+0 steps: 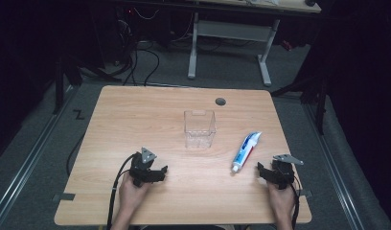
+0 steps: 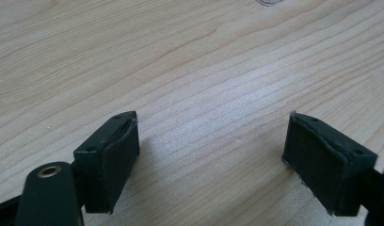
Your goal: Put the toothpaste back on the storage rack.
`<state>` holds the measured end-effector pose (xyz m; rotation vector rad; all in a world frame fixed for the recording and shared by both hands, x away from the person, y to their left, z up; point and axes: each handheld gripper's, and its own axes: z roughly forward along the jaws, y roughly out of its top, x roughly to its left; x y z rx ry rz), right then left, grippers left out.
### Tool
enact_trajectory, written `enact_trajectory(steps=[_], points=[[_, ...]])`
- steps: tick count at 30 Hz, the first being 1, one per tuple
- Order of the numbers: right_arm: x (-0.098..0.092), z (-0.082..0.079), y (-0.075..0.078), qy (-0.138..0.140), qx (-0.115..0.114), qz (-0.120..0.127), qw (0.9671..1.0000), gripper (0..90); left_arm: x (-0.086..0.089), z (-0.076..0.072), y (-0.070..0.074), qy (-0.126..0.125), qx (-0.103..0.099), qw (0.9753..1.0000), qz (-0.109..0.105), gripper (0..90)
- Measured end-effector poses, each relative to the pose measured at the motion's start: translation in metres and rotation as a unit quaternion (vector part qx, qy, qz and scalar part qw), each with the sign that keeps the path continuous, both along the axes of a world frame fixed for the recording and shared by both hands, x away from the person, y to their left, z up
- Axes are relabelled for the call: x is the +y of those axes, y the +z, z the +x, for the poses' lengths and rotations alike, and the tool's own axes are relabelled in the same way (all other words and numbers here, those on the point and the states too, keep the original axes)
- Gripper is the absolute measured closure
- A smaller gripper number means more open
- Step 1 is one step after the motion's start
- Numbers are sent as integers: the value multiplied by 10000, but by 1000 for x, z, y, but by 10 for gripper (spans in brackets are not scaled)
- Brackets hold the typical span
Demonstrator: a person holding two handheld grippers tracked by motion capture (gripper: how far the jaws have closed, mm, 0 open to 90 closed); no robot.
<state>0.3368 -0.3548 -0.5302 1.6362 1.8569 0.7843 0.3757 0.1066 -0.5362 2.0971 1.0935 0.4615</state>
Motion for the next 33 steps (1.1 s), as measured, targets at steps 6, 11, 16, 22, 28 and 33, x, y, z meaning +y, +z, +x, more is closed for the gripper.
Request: enact_trajectory(steps=[6, 11, 16, 22, 28, 33], points=[[0, 0, 0, 52, -7, -18, 10000, 323, 0, 0, 0, -3, 2, 10000, 2, 190], [1, 0, 0, 74, 11, 5, 10000, 323, 0, 0, 0, 0, -2, 10000, -5, 190], [1, 0, 0, 81, 12, 6, 10000, 322, 0, 0, 0, -2, 1, 10000, -3, 190], [2, -1, 0, 114, 37, 15, 9999, 289, 0, 0, 0, -2, 3, 10000, -4, 190], [3, -2, 0, 142, 61, 22, 9999, 280, 0, 0, 0, -2, 2, 10000, -3, 190], [3, -3, 2, 181, 114, 6, 9998, 301, 0, 0, 0, 2, -4, 10000, -7, 190]])
